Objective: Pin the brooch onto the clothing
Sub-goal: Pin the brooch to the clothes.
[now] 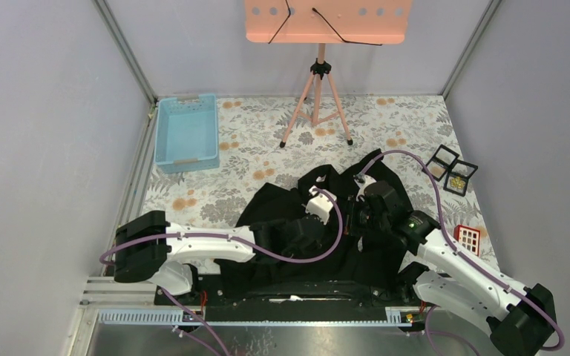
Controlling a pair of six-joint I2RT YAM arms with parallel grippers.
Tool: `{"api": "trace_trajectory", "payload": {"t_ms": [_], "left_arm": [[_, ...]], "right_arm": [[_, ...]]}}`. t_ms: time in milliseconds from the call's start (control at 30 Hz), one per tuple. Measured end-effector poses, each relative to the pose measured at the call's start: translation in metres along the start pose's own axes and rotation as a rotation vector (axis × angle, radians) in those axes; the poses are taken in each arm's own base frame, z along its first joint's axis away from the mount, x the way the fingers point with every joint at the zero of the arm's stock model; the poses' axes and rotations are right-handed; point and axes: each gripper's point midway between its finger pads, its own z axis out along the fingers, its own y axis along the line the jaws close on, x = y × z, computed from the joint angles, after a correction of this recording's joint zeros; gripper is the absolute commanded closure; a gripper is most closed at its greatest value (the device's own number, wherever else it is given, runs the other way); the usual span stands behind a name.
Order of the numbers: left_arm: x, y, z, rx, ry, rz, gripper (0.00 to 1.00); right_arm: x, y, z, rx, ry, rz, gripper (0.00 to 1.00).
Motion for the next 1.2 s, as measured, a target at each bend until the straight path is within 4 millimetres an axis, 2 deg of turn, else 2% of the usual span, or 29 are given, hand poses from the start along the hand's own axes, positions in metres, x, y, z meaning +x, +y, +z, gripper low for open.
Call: {"api": "trace_trajectory", "payload": {"t_ms": [433,767,1200], "left_arm": [[0.005,0.001,0.004,-0.010,0.010,0.008,1.00],[-0.001,0.003,0.005,-0.028,-0.016,-0.002,1.00],[-0.007,0.000,0.005,-0.018,-0.036,-0.018,1.00]], "right_arm": [[0.002,0.002,0.000,-0.013,0.012,0.000,1.00],[0.008,-0.003,0.004,0.000,0.040,0.008,1.00],[0.005,0.002,0.005,-0.024,0.026,0.001,1.00]]}}
